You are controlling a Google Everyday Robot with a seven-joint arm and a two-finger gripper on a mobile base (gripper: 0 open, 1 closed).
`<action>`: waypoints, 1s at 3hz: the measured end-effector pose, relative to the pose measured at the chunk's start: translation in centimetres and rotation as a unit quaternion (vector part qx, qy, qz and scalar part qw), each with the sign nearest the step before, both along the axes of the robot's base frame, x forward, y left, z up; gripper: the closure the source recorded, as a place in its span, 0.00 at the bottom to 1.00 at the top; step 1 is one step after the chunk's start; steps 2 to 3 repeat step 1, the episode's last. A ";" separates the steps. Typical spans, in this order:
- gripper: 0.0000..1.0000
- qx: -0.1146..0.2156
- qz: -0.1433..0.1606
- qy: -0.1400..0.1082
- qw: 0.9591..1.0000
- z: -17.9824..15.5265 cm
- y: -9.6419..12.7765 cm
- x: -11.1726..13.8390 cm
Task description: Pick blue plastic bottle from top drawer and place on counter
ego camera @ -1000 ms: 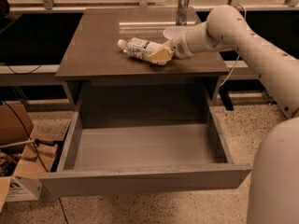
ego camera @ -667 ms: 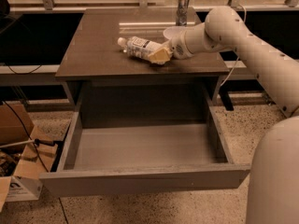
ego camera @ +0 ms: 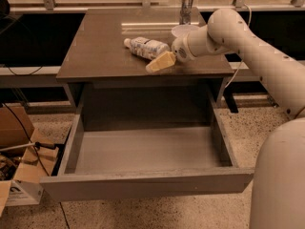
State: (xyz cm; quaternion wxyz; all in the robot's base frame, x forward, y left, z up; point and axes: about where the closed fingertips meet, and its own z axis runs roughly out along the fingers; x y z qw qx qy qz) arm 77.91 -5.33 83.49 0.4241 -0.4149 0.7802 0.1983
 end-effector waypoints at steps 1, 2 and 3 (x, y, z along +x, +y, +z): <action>0.00 0.000 0.000 0.000 1.000 0.0 0.0 0.0; 0.00 0.000 0.000 0.000 1.000 0.0 0.0 0.0; 0.00 0.000 0.000 0.000 1.000 0.0 0.0 0.0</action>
Offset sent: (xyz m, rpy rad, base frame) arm 0.0000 0.0000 0.0000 0.0000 0.0000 0.0000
